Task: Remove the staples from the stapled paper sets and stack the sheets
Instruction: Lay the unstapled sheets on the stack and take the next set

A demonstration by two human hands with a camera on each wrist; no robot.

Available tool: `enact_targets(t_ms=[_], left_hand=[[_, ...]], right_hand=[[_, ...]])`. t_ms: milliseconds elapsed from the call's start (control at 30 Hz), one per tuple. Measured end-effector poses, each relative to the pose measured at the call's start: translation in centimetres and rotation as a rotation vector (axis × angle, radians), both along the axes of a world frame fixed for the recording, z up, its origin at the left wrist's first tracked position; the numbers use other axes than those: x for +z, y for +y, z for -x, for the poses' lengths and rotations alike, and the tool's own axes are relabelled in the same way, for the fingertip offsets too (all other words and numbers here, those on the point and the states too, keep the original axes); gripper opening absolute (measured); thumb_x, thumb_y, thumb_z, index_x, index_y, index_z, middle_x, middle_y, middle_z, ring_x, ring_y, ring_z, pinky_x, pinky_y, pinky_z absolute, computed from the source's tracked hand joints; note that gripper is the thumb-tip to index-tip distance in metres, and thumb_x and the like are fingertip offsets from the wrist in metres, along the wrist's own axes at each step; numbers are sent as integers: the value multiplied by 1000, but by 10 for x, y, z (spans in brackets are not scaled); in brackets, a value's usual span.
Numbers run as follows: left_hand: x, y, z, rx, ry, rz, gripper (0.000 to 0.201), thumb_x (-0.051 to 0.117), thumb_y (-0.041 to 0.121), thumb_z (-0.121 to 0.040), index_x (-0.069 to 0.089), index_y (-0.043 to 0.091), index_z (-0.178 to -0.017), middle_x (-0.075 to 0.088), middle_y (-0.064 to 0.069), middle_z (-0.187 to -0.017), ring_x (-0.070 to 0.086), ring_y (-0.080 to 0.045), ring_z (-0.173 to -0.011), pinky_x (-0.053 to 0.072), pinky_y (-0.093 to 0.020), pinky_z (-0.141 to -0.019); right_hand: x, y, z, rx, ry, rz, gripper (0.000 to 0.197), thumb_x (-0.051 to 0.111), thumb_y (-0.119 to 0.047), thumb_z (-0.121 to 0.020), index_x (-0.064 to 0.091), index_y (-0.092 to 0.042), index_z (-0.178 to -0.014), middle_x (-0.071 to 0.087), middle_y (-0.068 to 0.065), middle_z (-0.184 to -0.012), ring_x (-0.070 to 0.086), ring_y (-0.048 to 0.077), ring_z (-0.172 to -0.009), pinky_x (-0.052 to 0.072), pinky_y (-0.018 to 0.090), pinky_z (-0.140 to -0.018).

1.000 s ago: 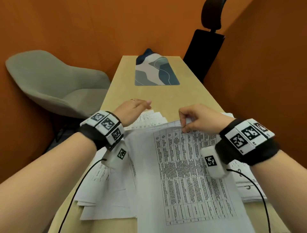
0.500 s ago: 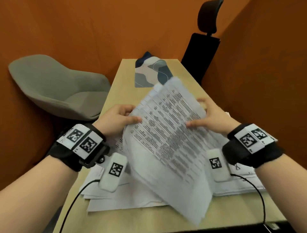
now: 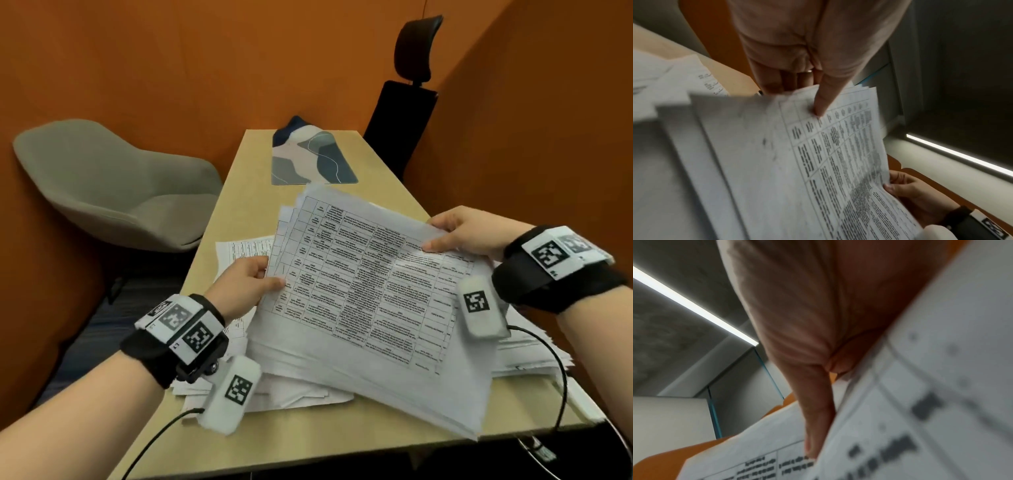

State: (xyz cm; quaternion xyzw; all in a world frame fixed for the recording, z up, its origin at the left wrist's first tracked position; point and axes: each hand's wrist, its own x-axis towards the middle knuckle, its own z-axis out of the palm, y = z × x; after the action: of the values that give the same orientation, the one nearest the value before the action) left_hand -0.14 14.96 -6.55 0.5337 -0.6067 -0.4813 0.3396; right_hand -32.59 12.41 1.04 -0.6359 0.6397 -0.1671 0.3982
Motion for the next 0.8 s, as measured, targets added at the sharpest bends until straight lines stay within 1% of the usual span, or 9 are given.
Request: enact_targets(t_ms=[200, 267, 333, 400, 500, 567, 667, 733, 800], left_hand=[[-32, 1, 24, 142, -208, -40, 10, 58, 10, -88, 68, 9, -89, 71, -12, -96, 66, -29, -91, 51, -44, -88], [-40, 0, 29, 173, -242, -72, 13, 59, 11, -87, 68, 3, -90, 70, -14, -94, 65, -31, -90, 52, -42, -85], [-43, 0, 33, 203, -267, -71, 12, 58, 11, -88, 67, 3, -90, 69, -14, -94, 64, -30, -88, 51, -34, -79], [-44, -2, 37, 225, -265, -61, 11, 57, 10, -89, 65, 3, -91, 66, -12, -93, 62, -29, -87, 47, -31, -75], [-43, -1, 41, 231, -206, -72, 11, 55, 6, -90, 64, 7, -97, 65, -9, -95, 60, -26, -87, 45, -30, -76], [-46, -2, 40, 238, -158, -79, 10, 55, 6, -90, 64, 8, -93, 67, -12, -97, 63, -30, -91, 49, -36, -83], [-50, -4, 38, 246, -130, -72, 16, 55, 12, -91, 66, 1, -90, 68, -21, -96, 64, -36, -91, 48, -41, -86], [-55, -7, 36, 234, -123, -72, 27, 55, 17, -91, 64, -8, -94, 66, -23, -90, 63, -35, -83, 47, -38, -82], [-57, -10, 35, 229, -90, -95, 32, 56, 19, -91, 61, -12, -94, 60, -17, -82, 56, -24, -76, 41, -31, -74]], right_hand=[[-45, -8, 0, 23, 458, 64, 13, 69, -20, -83, 62, -16, -94, 59, -2, -92, 56, 16, -77, 43, 19, -62], [-58, -19, 2, -29, 626, 120, 35, 65, -31, -85, 58, -15, -115, 54, 1, -93, 54, 20, -81, 46, 24, -65], [-64, -29, 2, -72, 734, 128, 55, 56, -46, -88, 44, -18, -134, 51, 12, -122, 57, 27, -99, 49, 37, -84], [-68, -36, -1, -83, 759, 89, 62, 48, -47, -92, 33, -12, -141, 40, 17, -140, 49, 33, -118, 43, 41, -98], [-74, -44, -12, -17, 810, -24, 41, 43, -24, -98, 42, 0, -131, 50, 18, -132, 50, 32, -119, 41, 35, -97], [-80, -52, -18, 0, 843, -42, 20, 44, -16, -97, 56, 0, -102, 57, 18, -120, 55, 29, -104, 44, 33, -89], [-82, -61, -20, -121, 748, -25, 27, 48, -12, -93, 41, -6, -68, 58, 17, -103, 51, 26, -87, 41, 30, -73], [-76, -68, -22, -169, 676, 47, 11, 48, -9, -93, 49, -1, -86, 59, 18, -112, 57, 30, -98, 44, 32, -76], [-66, -71, -25, -223, 563, 180, 27, 57, -7, -88, 49, 1, -113, 58, 18, -117, 56, 32, -107, 46, 32, -74]])
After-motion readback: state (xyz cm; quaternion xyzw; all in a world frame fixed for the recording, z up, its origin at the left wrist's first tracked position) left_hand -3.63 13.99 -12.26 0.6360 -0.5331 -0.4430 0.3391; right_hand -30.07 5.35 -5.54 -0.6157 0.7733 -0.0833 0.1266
